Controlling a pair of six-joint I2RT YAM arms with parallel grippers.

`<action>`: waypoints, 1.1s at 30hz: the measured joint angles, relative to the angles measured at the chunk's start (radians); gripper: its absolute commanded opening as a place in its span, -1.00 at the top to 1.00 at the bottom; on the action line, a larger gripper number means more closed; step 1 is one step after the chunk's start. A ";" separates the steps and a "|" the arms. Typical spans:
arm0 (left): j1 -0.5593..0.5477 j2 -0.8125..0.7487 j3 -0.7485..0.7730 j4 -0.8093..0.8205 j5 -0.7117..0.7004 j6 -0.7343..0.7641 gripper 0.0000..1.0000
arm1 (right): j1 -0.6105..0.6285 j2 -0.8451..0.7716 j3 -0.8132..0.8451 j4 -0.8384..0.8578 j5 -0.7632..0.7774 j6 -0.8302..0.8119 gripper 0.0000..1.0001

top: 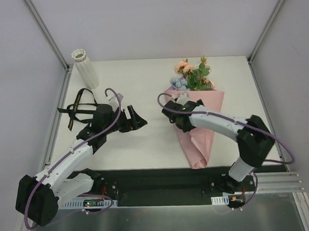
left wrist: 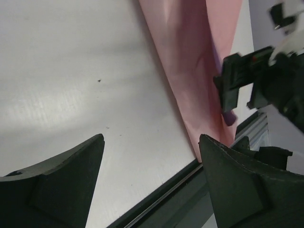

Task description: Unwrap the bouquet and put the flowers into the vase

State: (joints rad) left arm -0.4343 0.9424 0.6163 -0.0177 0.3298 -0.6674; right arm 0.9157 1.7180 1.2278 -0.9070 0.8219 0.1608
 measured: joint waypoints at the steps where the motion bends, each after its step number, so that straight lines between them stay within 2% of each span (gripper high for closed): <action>1: -0.031 0.023 -0.004 0.020 -0.002 -0.009 -0.57 | -0.038 -0.048 -0.022 0.001 0.003 0.009 -0.99; 2: -0.066 0.052 -0.003 0.047 -0.006 -0.016 -0.58 | -0.087 -0.114 -0.054 0.002 -0.001 0.018 -0.93; 5: -0.182 0.157 0.026 0.101 -0.027 -0.023 -0.59 | -0.253 -0.312 -0.137 0.011 -0.043 0.047 -0.93; 9: -0.305 0.285 0.095 0.157 -0.043 -0.024 -0.60 | -0.580 -0.604 -0.276 0.028 -0.148 0.112 -0.93; 12: -0.367 0.369 0.150 0.195 -0.044 -0.024 -0.62 | -0.749 -0.772 -0.344 0.027 -0.219 0.136 -0.93; 14: -0.394 0.399 0.167 0.215 -0.044 -0.024 -0.62 | -0.806 -0.872 -0.352 0.020 -0.233 0.143 -0.93; 17: -0.410 0.410 0.171 0.224 -0.043 -0.024 -0.62 | -0.815 -0.964 -0.332 0.021 -0.242 0.142 -0.93; 20: -0.410 0.410 0.171 0.225 -0.043 -0.024 -0.62 | -0.812 -0.974 -0.301 0.065 -0.329 0.100 -0.93; 22: -0.410 0.408 0.171 0.227 -0.043 -0.024 -0.64 | -0.798 -0.931 -0.298 0.121 -0.473 0.059 -0.93; 26: -0.410 0.361 0.144 0.235 -0.042 -0.024 -0.79 | -0.790 -0.668 -0.256 0.219 -0.821 0.042 -0.93; 29: -0.410 0.263 0.089 0.240 -0.041 -0.025 -0.86 | -0.846 -0.492 -0.328 0.370 -1.025 0.072 -0.93; 33: -0.410 0.101 0.021 0.235 -0.042 -0.025 -0.90 | -0.900 -0.451 -0.462 0.456 -1.136 0.111 -0.93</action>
State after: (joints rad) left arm -0.8444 1.0439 0.6373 0.2176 0.2874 -0.6926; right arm 0.0162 1.2667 0.7662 -0.4511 -0.3141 0.2714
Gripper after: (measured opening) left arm 0.936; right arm 0.967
